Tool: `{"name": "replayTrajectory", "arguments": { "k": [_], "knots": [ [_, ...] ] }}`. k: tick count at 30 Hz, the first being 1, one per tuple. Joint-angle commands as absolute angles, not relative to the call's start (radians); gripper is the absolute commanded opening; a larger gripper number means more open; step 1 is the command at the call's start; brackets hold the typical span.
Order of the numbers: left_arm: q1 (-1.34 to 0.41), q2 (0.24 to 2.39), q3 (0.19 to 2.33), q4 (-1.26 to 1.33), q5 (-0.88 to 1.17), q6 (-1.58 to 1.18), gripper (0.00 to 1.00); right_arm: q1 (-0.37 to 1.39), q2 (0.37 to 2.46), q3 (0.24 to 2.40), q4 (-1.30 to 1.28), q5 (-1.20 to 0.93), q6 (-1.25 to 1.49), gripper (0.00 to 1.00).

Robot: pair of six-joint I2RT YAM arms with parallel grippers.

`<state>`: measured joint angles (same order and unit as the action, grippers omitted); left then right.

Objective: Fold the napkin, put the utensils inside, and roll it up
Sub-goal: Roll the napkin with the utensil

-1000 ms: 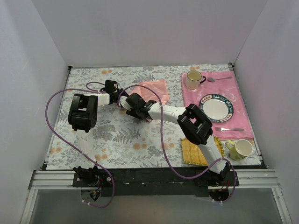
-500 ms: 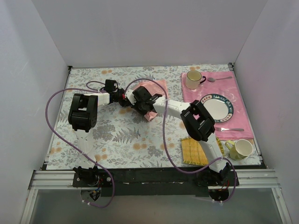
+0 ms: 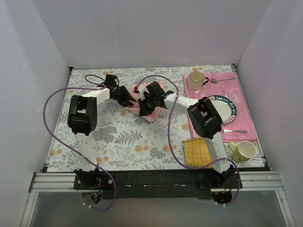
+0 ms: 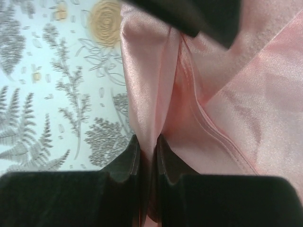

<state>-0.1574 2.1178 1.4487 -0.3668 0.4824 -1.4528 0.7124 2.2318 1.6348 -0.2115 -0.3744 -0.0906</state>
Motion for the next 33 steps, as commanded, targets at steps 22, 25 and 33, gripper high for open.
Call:
{"name": "replayTrajectory", "arguments": {
  "k": [22, 25, 33],
  "knots": [
    [-0.274, 1.6, 1.063, -0.649, 0.206, -1.94, 0.66, 0.667, 2.405, 1.551, -0.278, -0.842, 0.094, 0.01],
    [-0.305, 1.617, 1.078, -0.704, 0.164, -2.017, 0.71, 0.663, 2.408, 1.552, -0.285, -0.842, 0.089, 0.01],
    [-0.319, 1.677, 1.052, -0.641, 0.144, -2.128, 0.68, 0.66, 2.395, 1.531, -0.264, -0.844, 0.109, 0.01]
  ]
}}
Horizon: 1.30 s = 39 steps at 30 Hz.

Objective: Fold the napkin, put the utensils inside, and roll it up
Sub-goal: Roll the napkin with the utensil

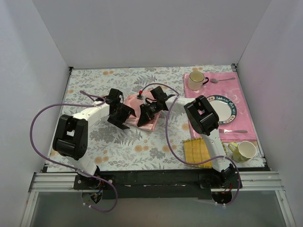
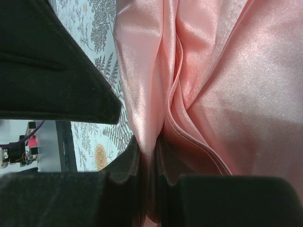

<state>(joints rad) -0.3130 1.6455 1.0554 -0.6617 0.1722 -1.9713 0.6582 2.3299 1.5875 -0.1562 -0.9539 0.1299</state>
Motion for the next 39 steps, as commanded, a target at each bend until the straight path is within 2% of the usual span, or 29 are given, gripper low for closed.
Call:
{"name": "replayTrajectory", "arguments": {
  "k": [1, 7, 15, 27, 30, 32, 34, 36, 38, 39],
  "knots": [
    [-0.319, 1.684, 1.043, -0.634, 0.132, -2.135, 0.67, 0.66, 2.395, 1.532, -0.258, -0.847, 0.112, 0.01],
    [-0.33, 1.678, 0.924, -0.513, 0.092, -2.204, 0.66, 0.658, 2.396, 1.532, -0.247, -0.85, 0.129, 0.01],
    [-0.334, 1.68, 0.876, -0.394, -0.026, -2.203, 0.55, 0.658, 2.384, 1.5, -0.207, -0.853, 0.155, 0.01],
    [-0.334, 1.715, 0.861, -0.282, -0.041, -2.149, 0.19, 0.658, 2.382, 1.5, -0.219, -0.851, 0.144, 0.01],
    [-0.331, 1.723, 0.89, -0.346, -0.009, -2.117, 0.06, 0.658, 2.373, 1.526, -0.285, -0.818, 0.109, 0.08],
    [-0.333, 1.752, 0.933, -0.423, 0.041, -2.1, 0.0, 0.66, 2.349, 1.535, -0.334, -0.787, 0.097, 0.17],
    [-0.336, 1.767, 0.965, -0.468, 0.063, -2.086, 0.0, 0.66, 2.313, 1.56, -0.365, -0.743, 0.081, 0.28],
    [-0.342, 1.775, 0.982, -0.517, 0.069, -2.076, 0.0, 0.66, 2.289, 1.591, -0.437, -0.707, 0.065, 0.34],
    [-0.342, 1.776, 1.009, -0.573, 0.066, -2.059, 0.0, 0.66, 2.246, 1.626, -0.475, -0.655, 0.048, 0.44],
    [-0.341, 1.779, 1.017, -0.593, 0.06, -2.056, 0.0, 0.663, 2.231, 1.637, -0.507, -0.637, 0.041, 0.53]
  ]
}}
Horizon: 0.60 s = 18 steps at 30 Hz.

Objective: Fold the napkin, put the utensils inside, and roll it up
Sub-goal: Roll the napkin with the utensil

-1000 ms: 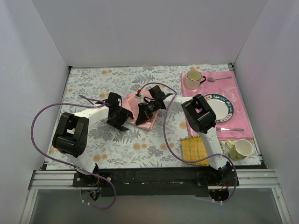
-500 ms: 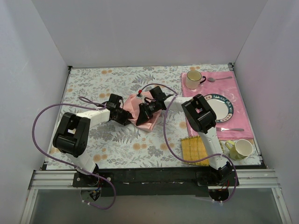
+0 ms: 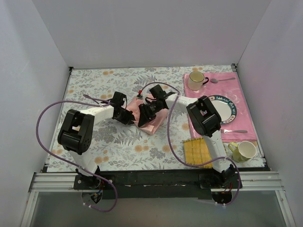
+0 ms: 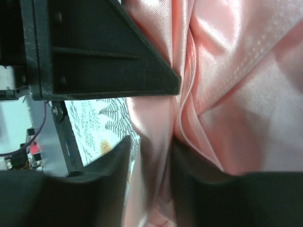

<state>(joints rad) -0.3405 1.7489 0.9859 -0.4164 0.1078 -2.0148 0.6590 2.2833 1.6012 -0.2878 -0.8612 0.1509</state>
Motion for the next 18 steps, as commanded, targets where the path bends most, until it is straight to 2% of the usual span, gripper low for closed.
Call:
{"name": "replayTrajectory", "arguments": {
  "k": [1, 6, 10, 12, 13, 18],
  "knots": [
    [-0.342, 1.781, 1.025, -0.609, 0.061, -2.054, 0.0, 0.666, 2.197, 1.646, -0.521, -0.582, 0.026, 0.57],
    [-0.342, 1.796, 1.083, -0.738, 0.066, -2.071, 0.0, 0.692, 2.111, 1.686, -0.574, -0.419, 0.003, 0.6],
    [-0.341, 1.836, 1.15, -0.851, 0.074, -2.085, 0.0, 0.75, 2.022, 1.614, -0.488, -0.258, -0.058, 0.62],
    [-0.344, 1.845, 1.166, -0.884, 0.08, -2.086, 0.0, 0.77, 2.002, 1.568, -0.454, -0.244, -0.072, 0.63],
    [-0.342, 1.848, 1.178, -0.891, 0.08, -2.088, 0.0, 0.791, 1.985, 1.554, -0.433, -0.224, -0.072, 0.67],
    [-0.345, 1.858, 1.19, -0.934, 0.092, -2.101, 0.0, 0.857, 1.951, 1.5, -0.315, -0.198, -0.075, 0.68]
  ]
}}
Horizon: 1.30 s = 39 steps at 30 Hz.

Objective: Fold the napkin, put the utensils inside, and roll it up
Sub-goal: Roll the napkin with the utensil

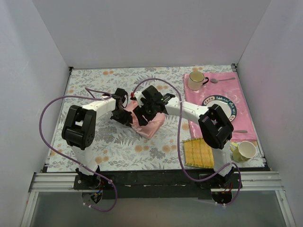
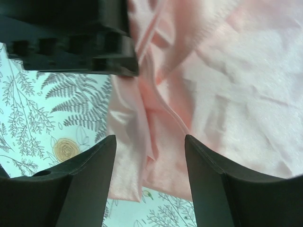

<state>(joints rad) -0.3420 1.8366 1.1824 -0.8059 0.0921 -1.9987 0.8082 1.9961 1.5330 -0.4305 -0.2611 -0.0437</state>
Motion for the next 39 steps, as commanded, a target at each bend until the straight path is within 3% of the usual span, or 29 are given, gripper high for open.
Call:
{"name": "replayTrajectory", "arguments": {
  "k": [1, 8, 16, 26, 39],
  "knots": [
    [-0.345, 1.858, 1.19, -0.936, 0.098, -2.105, 0.0, 0.877, 1.959, 1.496, -0.305, -0.193, -0.084, 0.67],
    [-0.347, 1.876, 1.221, -0.979, 0.1, -2.111, 0.0, 0.96, 2.014, 1.462, -0.221, -0.101, -0.123, 0.67],
    [-0.36, 1.887, 1.229, -0.986, 0.117, -2.144, 0.0, 1.012, 2.002, 1.375, -0.146, -0.046, -0.132, 0.6],
    [-0.365, 1.894, 1.216, -0.968, 0.114, -2.132, 0.0, 1.014, 1.901, 1.371, -0.208, 0.043, -0.113, 0.66],
    [-0.365, 1.887, 1.224, -0.979, 0.12, -2.12, 0.0, 1.008, 1.877, 1.33, -0.158, -0.109, -0.084, 0.67]
  ]
}}
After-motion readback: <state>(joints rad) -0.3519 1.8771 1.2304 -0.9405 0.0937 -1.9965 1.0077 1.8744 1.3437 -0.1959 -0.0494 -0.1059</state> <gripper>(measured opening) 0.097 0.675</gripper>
